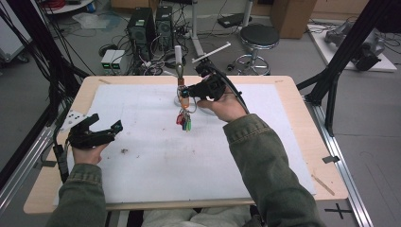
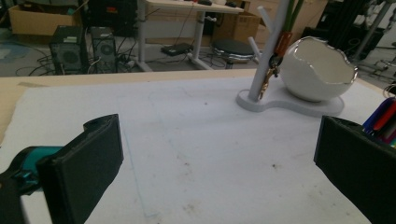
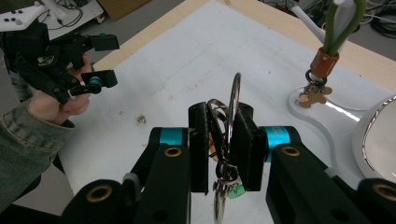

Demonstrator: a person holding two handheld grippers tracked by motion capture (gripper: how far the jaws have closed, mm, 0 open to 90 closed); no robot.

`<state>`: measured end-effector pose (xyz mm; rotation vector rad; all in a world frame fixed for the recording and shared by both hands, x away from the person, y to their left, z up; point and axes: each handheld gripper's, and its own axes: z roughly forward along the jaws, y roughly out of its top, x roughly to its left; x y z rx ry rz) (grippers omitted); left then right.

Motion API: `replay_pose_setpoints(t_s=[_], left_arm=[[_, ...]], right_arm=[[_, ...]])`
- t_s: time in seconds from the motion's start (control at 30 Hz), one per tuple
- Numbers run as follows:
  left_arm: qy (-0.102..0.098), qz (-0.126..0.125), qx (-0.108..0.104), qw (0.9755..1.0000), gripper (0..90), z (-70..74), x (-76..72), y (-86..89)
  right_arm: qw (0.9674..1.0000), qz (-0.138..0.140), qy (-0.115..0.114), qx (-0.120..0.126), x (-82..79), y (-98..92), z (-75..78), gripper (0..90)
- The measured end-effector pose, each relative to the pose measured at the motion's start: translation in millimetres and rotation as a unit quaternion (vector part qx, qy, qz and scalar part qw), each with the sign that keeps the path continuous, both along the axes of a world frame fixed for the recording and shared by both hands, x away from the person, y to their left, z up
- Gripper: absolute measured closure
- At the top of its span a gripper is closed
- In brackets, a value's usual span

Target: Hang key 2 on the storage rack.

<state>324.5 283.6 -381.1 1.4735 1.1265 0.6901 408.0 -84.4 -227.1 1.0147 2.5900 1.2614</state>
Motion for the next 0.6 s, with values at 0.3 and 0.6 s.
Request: replay_pose_setpoints(t_s=[0.3,0.6], left_arm=[[-0.008,-0.033,-0.01,0.9994,1.8,14.3,4.2,-8.9],[-0.015,-0.058,-0.003,0.9982,1.8,25.4,11.0,-23.8]], right_arm=[[0.9997,0.025,-0.006,0.003,-6.1,12.7,5.8,77.6],[0.999,0.045,-0.003,-0.004,-13.6,26.8,3.5,77.6]])
